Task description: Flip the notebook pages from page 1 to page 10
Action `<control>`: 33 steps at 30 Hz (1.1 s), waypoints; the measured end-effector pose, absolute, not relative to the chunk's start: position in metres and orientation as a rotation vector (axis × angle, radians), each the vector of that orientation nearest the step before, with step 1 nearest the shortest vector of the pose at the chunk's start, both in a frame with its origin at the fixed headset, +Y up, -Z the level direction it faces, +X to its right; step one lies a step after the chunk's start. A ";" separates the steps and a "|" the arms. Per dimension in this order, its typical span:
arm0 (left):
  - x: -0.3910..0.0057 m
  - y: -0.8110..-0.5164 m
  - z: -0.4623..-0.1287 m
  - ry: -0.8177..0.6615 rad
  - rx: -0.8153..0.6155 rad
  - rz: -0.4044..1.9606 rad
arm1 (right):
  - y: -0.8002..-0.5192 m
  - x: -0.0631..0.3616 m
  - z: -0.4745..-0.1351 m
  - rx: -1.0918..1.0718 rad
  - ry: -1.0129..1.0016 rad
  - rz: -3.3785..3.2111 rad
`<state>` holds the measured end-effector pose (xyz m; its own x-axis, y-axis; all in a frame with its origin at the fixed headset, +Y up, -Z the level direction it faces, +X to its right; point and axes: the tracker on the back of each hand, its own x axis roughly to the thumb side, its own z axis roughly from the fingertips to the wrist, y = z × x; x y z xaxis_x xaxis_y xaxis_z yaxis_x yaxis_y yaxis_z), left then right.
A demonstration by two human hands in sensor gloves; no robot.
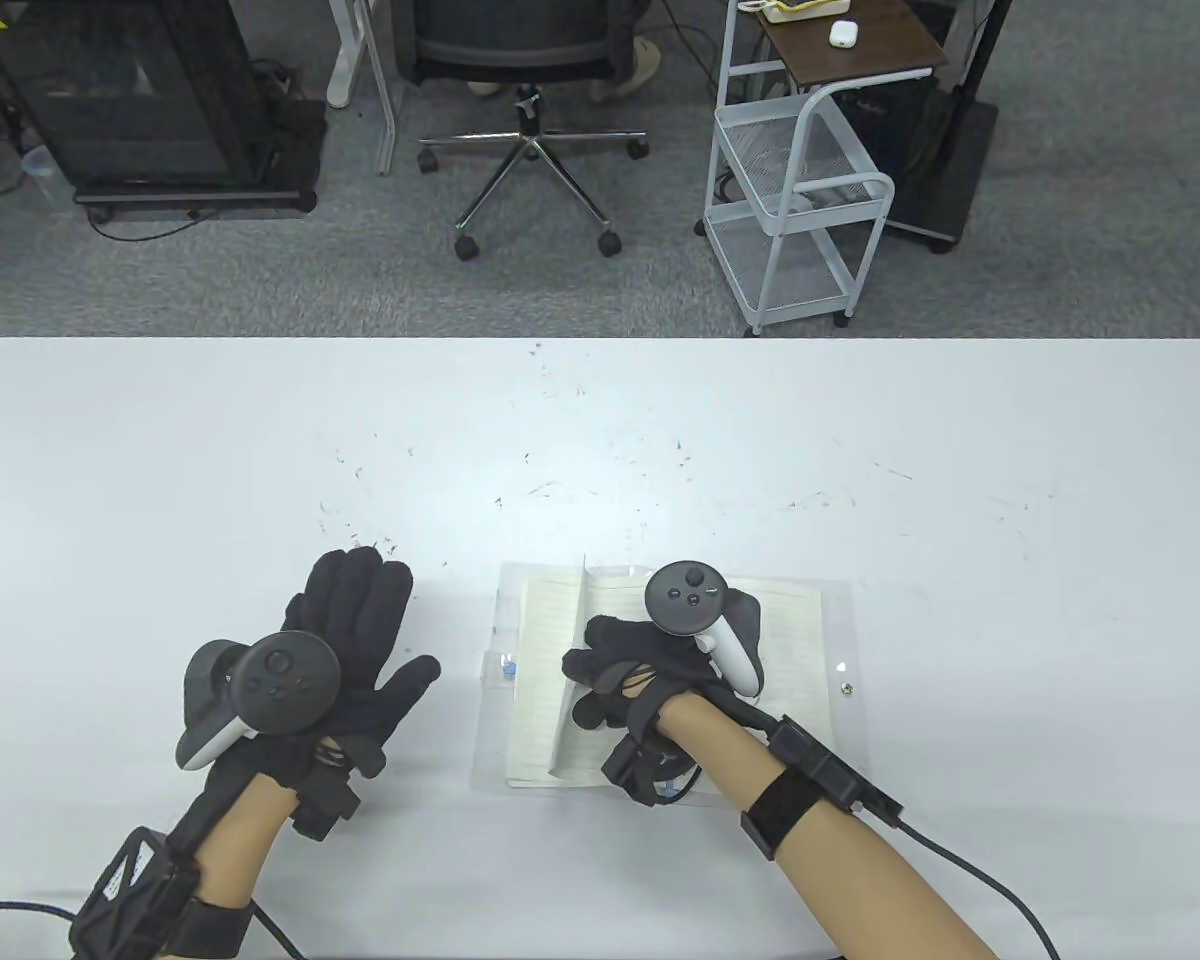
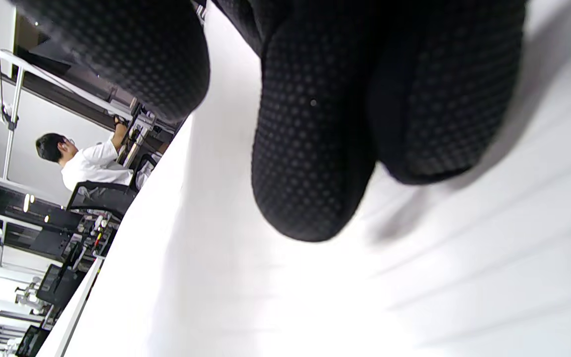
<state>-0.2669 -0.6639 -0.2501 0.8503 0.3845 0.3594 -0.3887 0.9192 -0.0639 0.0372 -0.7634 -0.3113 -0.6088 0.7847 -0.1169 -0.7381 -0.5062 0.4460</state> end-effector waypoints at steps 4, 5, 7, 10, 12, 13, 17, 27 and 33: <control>-0.267 -0.664 -0.250 -0.376 0.010 0.407 | -0.762 0.036 -0.310 0.143 0.573 2.153; -0.267 -0.664 -0.250 -0.376 0.010 0.407 | -0.761 0.037 -0.309 0.154 0.574 2.149; -0.267 -0.664 -0.250 -0.376 0.010 0.407 | -0.758 0.042 -0.308 0.164 0.566 2.137; -0.267 -0.663 -0.250 -0.375 0.006 0.405 | -0.749 0.054 -0.305 0.165 0.518 2.119; -0.266 -0.663 -0.250 -0.375 0.006 0.406 | -0.742 0.066 -0.301 0.170 0.477 2.116; -0.266 -0.663 -0.250 -0.375 0.007 0.406 | -0.738 0.074 -0.299 0.171 0.448 2.128; -0.266 -0.665 -0.251 -0.369 -0.005 0.403 | -0.725 0.108 -0.292 0.183 0.333 2.226; -0.266 -0.667 -0.252 -0.360 -0.016 0.400 | -0.735 0.174 -0.285 0.142 0.260 2.663; -0.266 -0.667 -0.252 -0.360 -0.017 0.401 | -0.759 0.189 -0.288 0.106 0.396 2.751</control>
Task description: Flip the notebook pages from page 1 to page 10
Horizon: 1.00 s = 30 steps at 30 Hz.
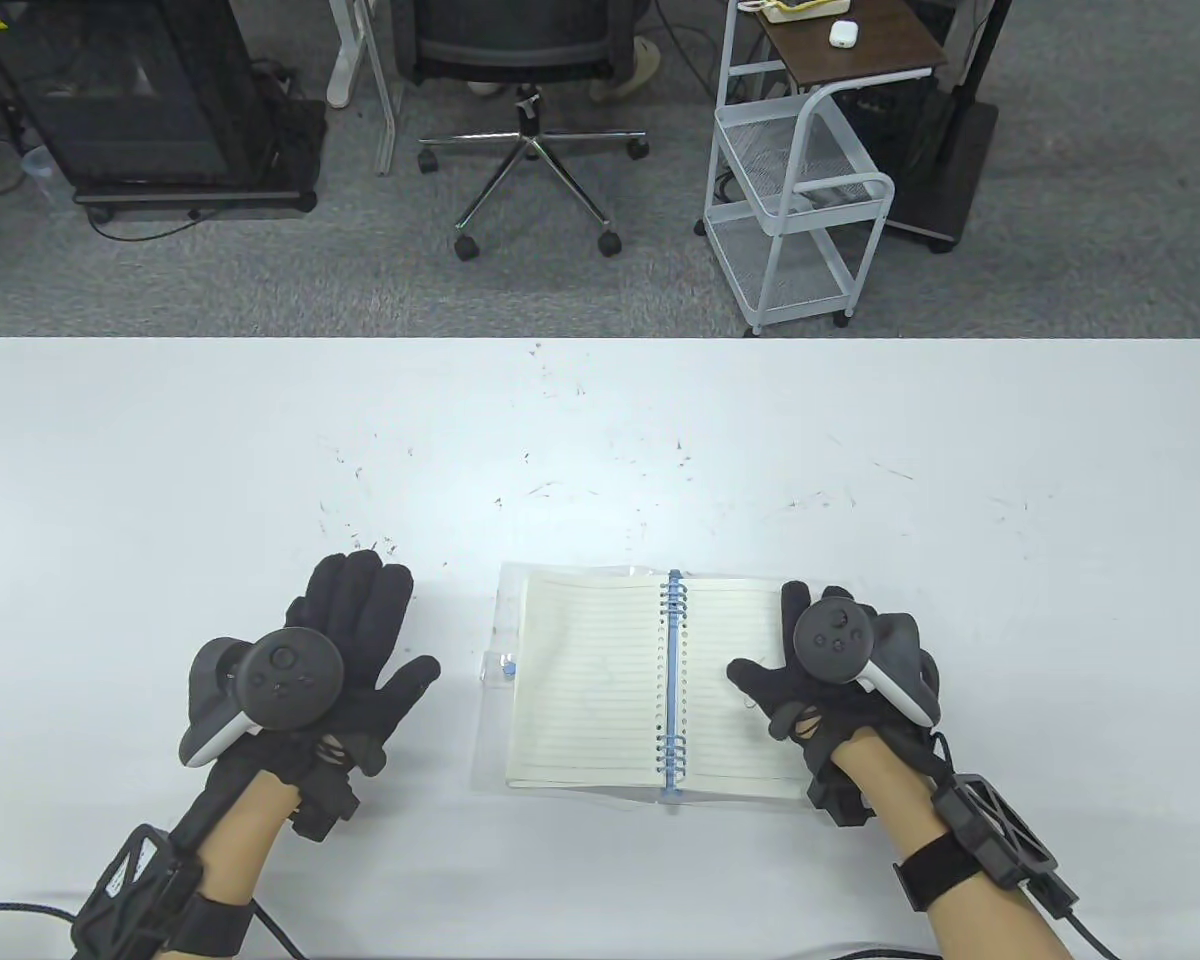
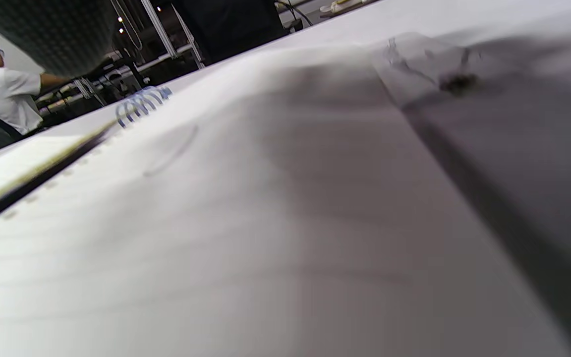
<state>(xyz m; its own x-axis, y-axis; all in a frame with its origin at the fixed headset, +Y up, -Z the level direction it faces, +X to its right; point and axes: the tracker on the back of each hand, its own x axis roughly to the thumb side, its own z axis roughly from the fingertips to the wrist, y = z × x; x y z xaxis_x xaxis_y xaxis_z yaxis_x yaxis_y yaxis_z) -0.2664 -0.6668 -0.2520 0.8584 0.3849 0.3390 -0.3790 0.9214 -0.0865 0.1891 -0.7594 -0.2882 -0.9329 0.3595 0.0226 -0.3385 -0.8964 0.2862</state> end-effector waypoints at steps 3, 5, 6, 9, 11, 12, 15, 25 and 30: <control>-0.266 -0.667 -0.252 -0.360 -0.018 0.400 | -0.770 0.189 -0.288 0.113 0.515 2.752; -0.266 -0.667 -0.252 -0.360 -0.017 0.399 | -0.774 0.187 -0.287 0.130 0.555 2.759; -0.266 -0.667 -0.252 -0.359 -0.017 0.400 | -0.777 0.186 -0.287 0.143 0.592 2.761; -0.266 -0.667 -0.252 -0.360 -0.015 0.399 | -0.782 0.181 -0.287 0.162 0.687 2.748; -0.266 -0.666 -0.252 -0.361 -0.013 0.400 | -0.787 0.177 -0.286 0.157 0.731 2.747; -0.266 -0.666 -0.252 -0.361 -0.013 0.401 | -0.787 0.176 -0.286 0.172 0.711 2.789; -0.266 -0.666 -0.252 -0.361 -0.013 0.400 | -0.787 0.172 -0.284 0.161 0.695 2.830; -0.267 -0.666 -0.251 -0.359 -0.010 0.403 | -0.773 0.150 -0.276 0.204 0.561 2.843; -0.267 -0.666 -0.251 -0.356 -0.008 0.404 | -0.764 0.141 -0.273 0.244 0.501 2.818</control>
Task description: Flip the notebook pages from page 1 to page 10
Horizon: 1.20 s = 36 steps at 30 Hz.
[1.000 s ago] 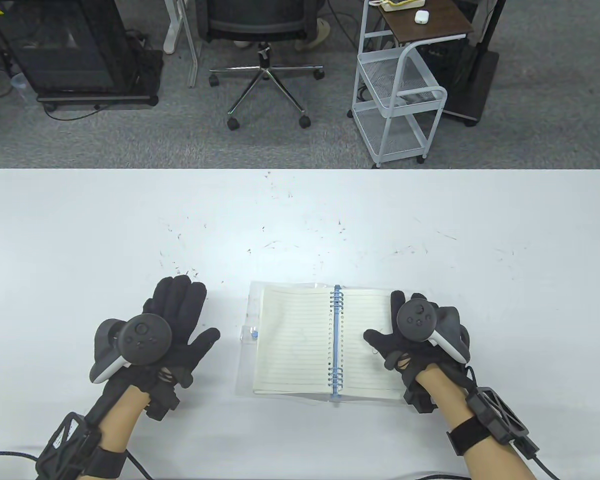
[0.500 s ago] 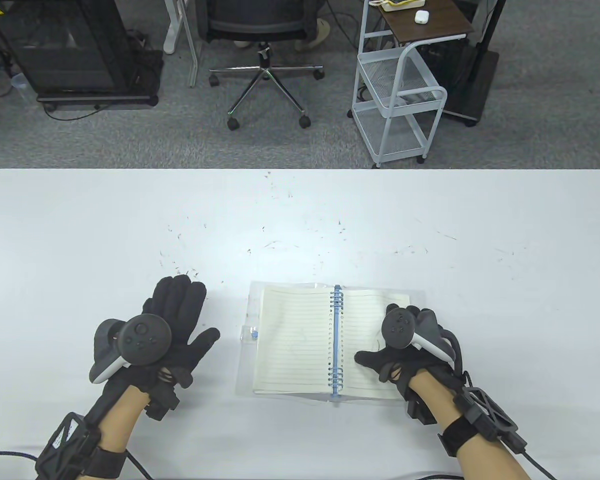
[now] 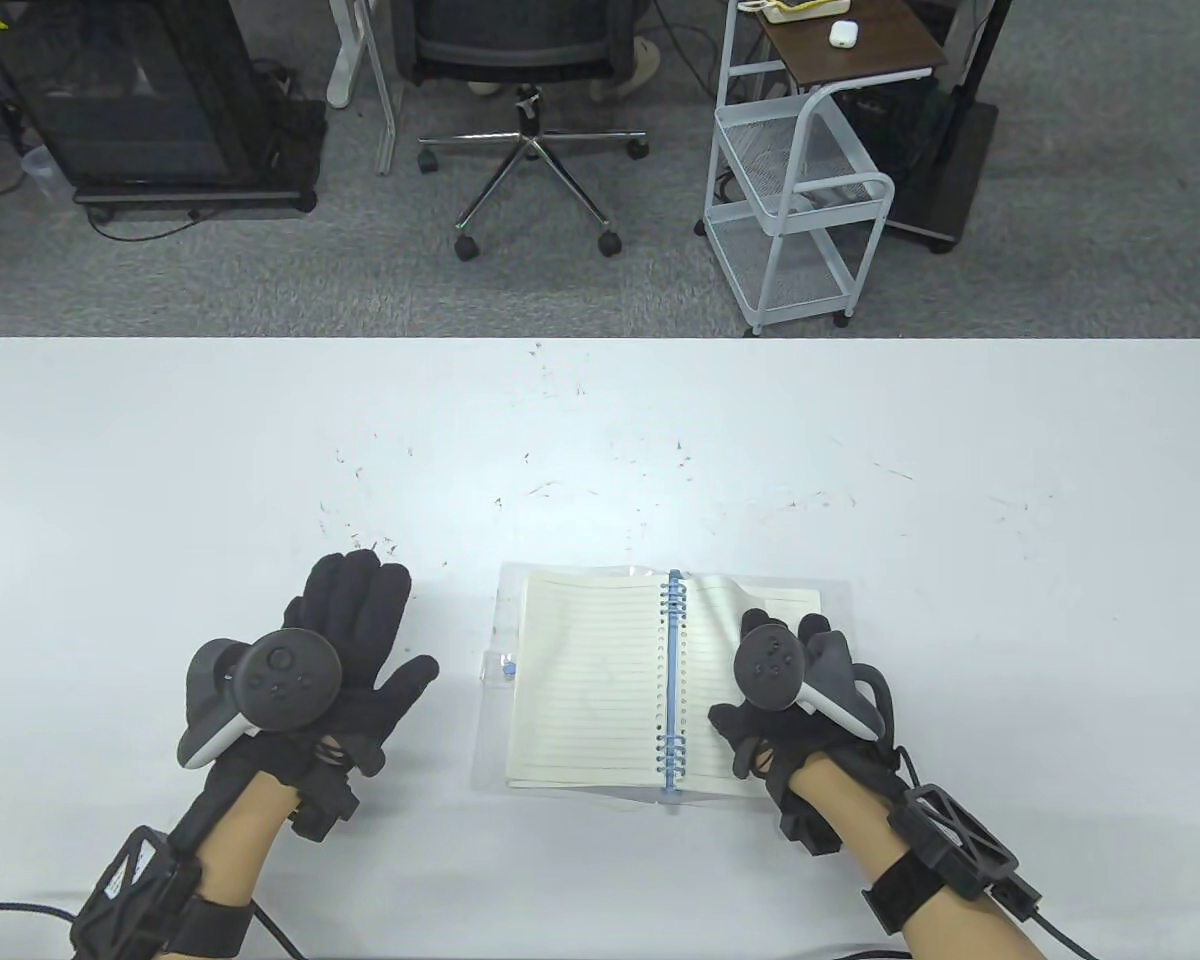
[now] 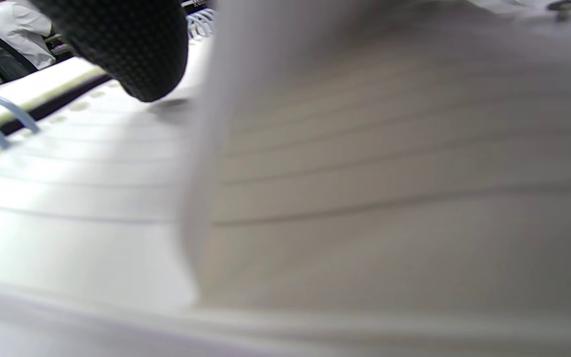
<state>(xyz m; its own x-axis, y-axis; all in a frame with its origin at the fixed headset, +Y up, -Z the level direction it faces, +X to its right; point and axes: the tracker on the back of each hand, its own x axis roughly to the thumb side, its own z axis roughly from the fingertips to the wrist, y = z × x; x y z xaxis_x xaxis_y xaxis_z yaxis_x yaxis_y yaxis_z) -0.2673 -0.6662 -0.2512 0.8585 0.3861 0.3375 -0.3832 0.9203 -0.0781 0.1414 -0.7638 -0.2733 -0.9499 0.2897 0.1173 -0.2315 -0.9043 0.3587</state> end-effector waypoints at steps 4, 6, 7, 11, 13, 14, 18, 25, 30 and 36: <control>-0.268 -0.666 -0.251 -0.354 -0.010 0.404 | -0.751 0.144 -0.274 0.214 0.468 2.687; -0.268 -0.666 -0.251 -0.354 -0.012 0.403 | -0.744 0.150 -0.274 0.190 0.465 2.604; -0.268 -0.666 -0.251 -0.353 -0.013 0.403 | -0.741 0.153 -0.274 0.168 0.443 2.559; -0.268 -0.666 -0.252 -0.353 -0.014 0.402 | -0.729 0.170 -0.274 0.098 0.364 2.426; -0.268 -0.666 -0.252 -0.353 -0.014 0.403 | -0.722 0.179 -0.275 0.060 0.280 2.365; -0.268 -0.666 -0.252 -0.353 -0.014 0.403 | -0.720 0.182 -0.275 0.047 0.251 2.341; -0.268 -0.666 -0.252 -0.353 -0.014 0.404 | -0.715 0.195 -0.274 -0.028 0.146 2.168; -0.269 -0.666 -0.252 -0.352 -0.010 0.411 | -0.732 0.197 -0.269 -0.130 0.293 1.804; -0.269 -0.665 -0.252 -0.354 -0.003 0.414 | -0.731 0.189 -0.269 -0.100 0.284 1.843; -0.269 -0.662 -0.251 -0.364 0.011 0.415 | -0.727 0.165 -0.278 -0.078 0.303 1.845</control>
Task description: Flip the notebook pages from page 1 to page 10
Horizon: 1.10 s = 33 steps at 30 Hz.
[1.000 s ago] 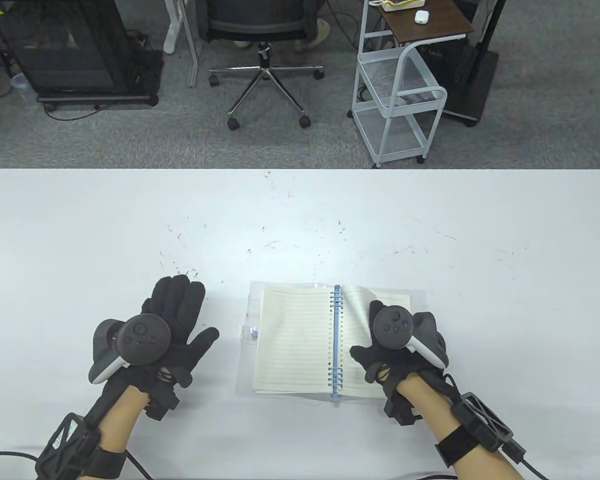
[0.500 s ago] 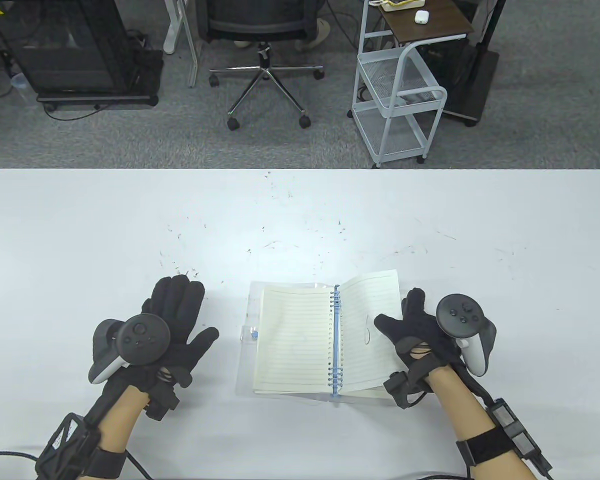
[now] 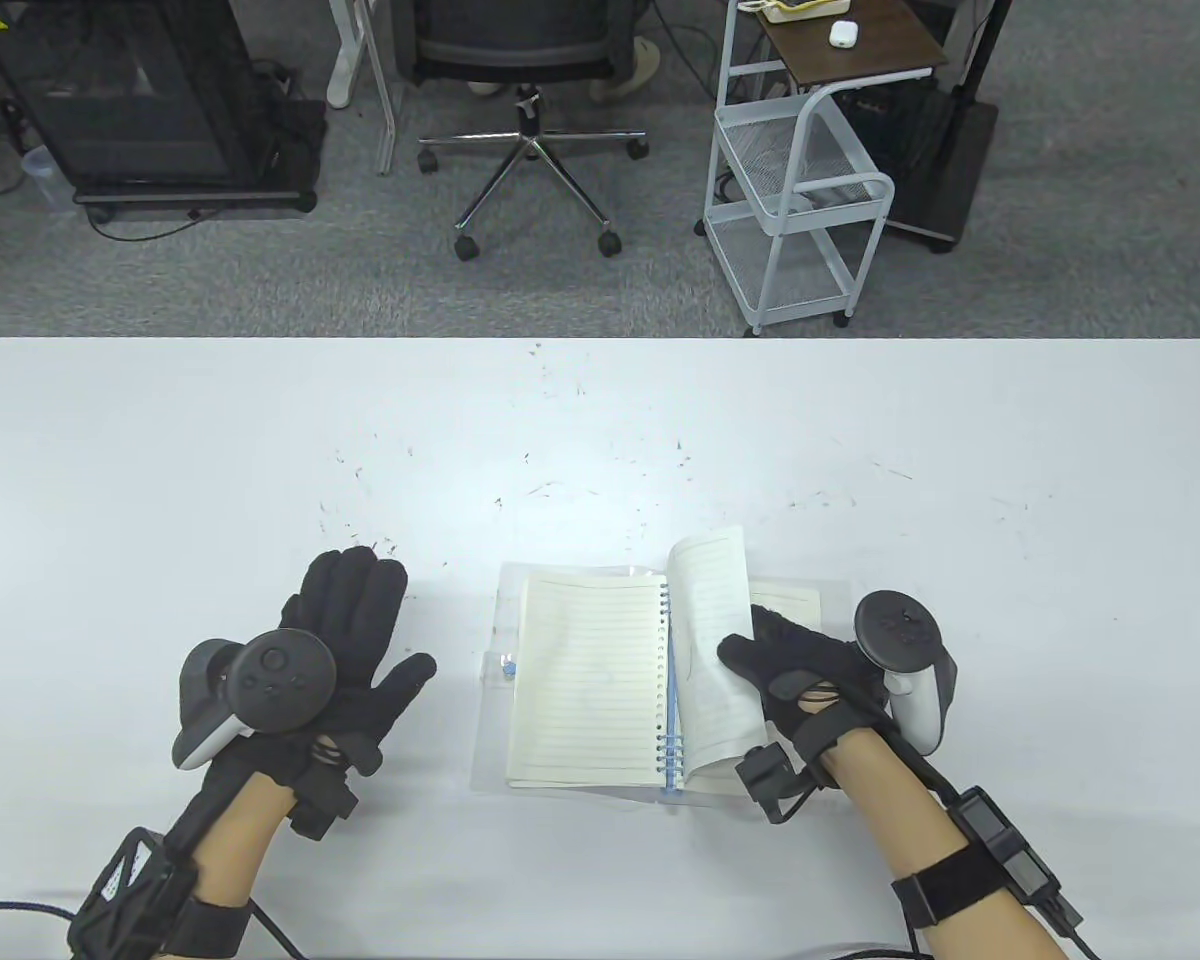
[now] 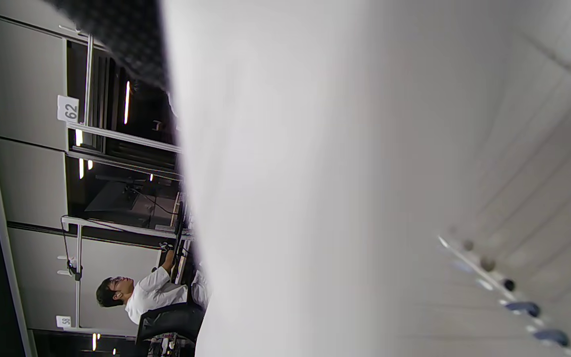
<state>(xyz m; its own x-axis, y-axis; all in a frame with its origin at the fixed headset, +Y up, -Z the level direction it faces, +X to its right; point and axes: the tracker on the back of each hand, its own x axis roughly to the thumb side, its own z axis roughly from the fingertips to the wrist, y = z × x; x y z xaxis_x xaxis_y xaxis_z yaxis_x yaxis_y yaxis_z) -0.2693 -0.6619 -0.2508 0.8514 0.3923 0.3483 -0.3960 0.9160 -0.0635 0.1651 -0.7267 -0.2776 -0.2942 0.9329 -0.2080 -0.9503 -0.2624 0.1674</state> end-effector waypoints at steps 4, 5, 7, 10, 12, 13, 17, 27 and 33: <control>-0.269 -0.661 -0.250 -0.369 0.015 0.415 | -0.722 0.145 -0.285 -0.057 0.307 1.865; -0.269 -0.661 -0.250 -0.370 0.017 0.416 | -0.721 0.139 -0.288 -0.042 0.315 1.878; -0.270 -0.660 -0.250 -0.371 0.021 0.416 | -0.721 0.127 -0.292 -0.027 0.327 1.904; -0.270 -0.660 -0.250 -0.373 0.023 0.417 | -0.725 0.107 -0.299 0.000 0.354 1.958; -0.269 -0.660 -0.249 -0.375 0.022 0.416 | -0.729 0.096 -0.303 0.011 0.371 1.992; -0.269 -0.660 -0.249 -0.376 0.023 0.416 | -0.732 0.090 -0.305 0.018 0.382 2.013; -0.270 -0.660 -0.249 -0.377 0.027 0.417 | -0.743 0.072 -0.309 0.039 0.421 2.076; -0.270 -0.660 -0.249 -0.377 0.023 0.417 | -0.763 0.047 -0.307 0.147 0.524 2.118; -0.269 -0.660 -0.249 -0.376 0.020 0.416 | -0.759 0.052 -0.304 0.159 0.492 2.078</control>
